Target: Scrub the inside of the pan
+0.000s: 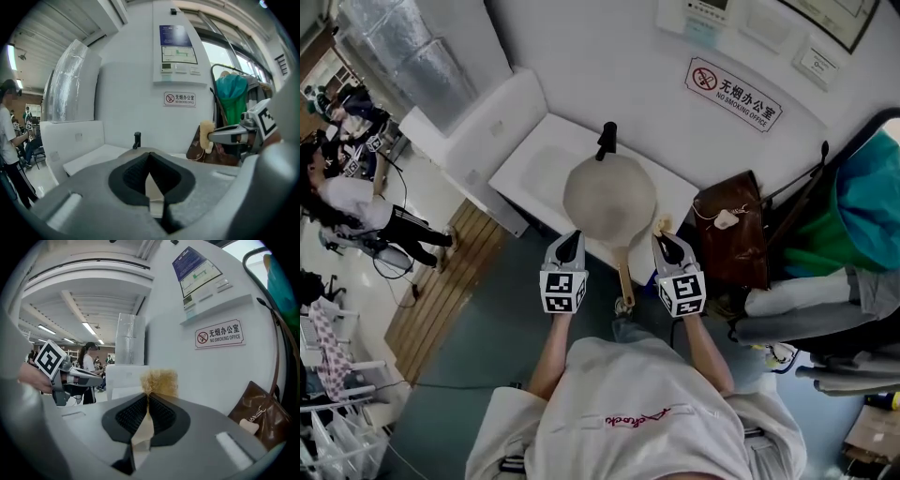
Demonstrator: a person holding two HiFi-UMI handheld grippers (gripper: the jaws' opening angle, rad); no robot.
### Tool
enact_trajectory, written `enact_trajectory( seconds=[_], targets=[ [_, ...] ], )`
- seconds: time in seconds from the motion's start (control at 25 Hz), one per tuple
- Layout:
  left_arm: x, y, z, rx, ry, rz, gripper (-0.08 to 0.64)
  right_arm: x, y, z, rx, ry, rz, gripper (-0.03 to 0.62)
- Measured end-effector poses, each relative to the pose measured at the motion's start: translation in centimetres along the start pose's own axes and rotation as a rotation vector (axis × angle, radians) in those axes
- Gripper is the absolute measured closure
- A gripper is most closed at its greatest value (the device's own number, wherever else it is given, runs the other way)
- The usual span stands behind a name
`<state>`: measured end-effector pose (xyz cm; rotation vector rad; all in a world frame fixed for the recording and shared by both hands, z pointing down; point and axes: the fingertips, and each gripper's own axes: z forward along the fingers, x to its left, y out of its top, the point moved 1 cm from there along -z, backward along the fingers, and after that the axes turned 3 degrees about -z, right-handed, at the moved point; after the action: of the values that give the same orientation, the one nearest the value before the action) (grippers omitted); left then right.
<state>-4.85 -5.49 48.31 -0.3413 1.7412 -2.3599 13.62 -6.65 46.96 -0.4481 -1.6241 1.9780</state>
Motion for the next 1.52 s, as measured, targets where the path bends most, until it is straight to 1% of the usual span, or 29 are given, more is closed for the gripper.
enact_trajectory(
  seconds=[0.36,0.52,0.68,0.92,1.16,1.52],
  targets=[
    [2.4,1.2,6.1,0.015,0.038,-0.035,0.56,-3.7,0.8,6.3,0.016,0.051,-0.012,0.569],
    [3.7,1.5,8.0,0.024,0.064,-0.04,0.56,-4.8,0.8,8.7,0.023,0.073,-0.011,0.569],
    [4.9,1.1,9.2,0.042,0.086,-0.048,0.56,-5.3,0.6,10.6,0.033,0.099,-0.01,0.569],
    [6.5,-0.9,9.8,0.095,0.106,-0.058,0.56,-5.2,-0.2,12.4,0.058,0.119,-0.006,0.569],
    [8.3,-2.8,10.3,0.137,0.107,-0.072,0.56,-4.4,-1.3,13.7,0.099,0.128,-0.001,0.569],
    [11.6,-4.6,11.6,0.19,0.076,-0.087,0.56,-3.0,-2.1,16.7,0.159,0.107,-0.009,0.568]
  ],
)
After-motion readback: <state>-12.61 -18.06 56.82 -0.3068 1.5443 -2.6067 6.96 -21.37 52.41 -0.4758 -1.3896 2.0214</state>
